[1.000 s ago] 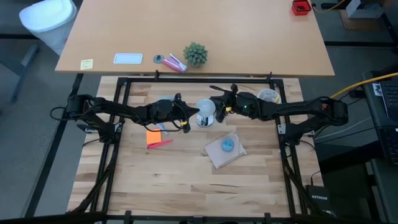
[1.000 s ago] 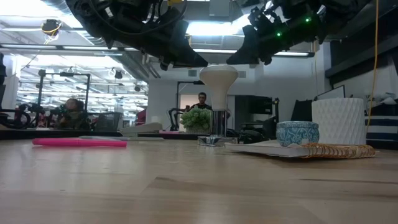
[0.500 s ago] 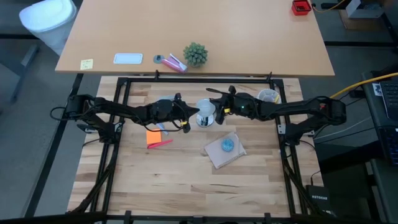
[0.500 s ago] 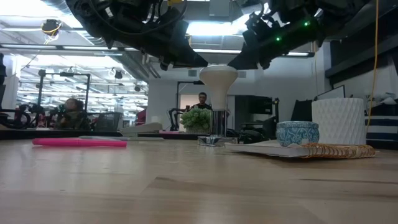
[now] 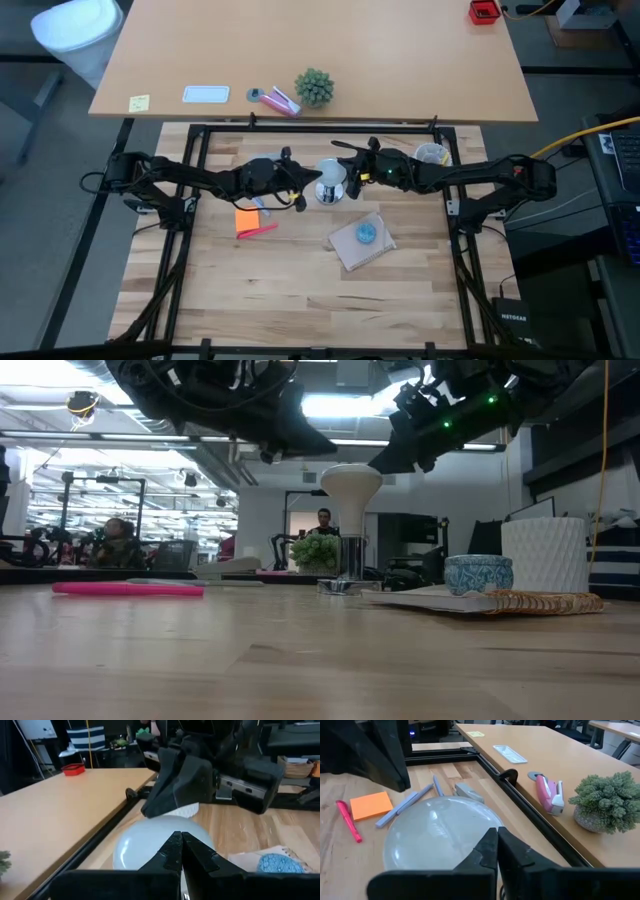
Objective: Screw lightbulb
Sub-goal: Insert the lightbulb into the lamp
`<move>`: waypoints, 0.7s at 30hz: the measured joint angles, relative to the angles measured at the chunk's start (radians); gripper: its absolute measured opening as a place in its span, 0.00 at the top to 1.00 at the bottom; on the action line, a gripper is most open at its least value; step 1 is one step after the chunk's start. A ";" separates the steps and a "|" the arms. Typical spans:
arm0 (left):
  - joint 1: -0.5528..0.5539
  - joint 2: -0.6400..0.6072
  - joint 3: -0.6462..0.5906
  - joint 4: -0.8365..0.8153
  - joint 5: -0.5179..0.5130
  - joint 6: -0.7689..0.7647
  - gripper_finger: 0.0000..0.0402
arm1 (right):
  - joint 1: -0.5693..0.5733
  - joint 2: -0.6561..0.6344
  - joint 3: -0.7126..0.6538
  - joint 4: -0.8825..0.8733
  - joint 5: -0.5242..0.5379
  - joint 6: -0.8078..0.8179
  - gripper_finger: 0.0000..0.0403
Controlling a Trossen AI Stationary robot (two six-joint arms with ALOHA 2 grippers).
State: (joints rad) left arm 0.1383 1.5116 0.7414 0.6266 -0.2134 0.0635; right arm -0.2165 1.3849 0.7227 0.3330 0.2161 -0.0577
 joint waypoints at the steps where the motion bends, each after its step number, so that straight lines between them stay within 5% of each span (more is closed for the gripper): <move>1: 0.000 0.000 0.000 0.003 0.000 0.001 1.00 | 0.000 0.000 0.000 -0.001 0.000 0.001 0.97; 21: -0.090 0.000 0.000 -0.077 0.001 -0.025 1.00 | 0.000 0.000 -0.001 -0.001 -0.003 0.008 0.97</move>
State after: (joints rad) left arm 0.0481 1.5116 0.7414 0.5496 -0.2129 0.0388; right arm -0.2165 1.3853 0.7218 0.3321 0.2131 -0.0498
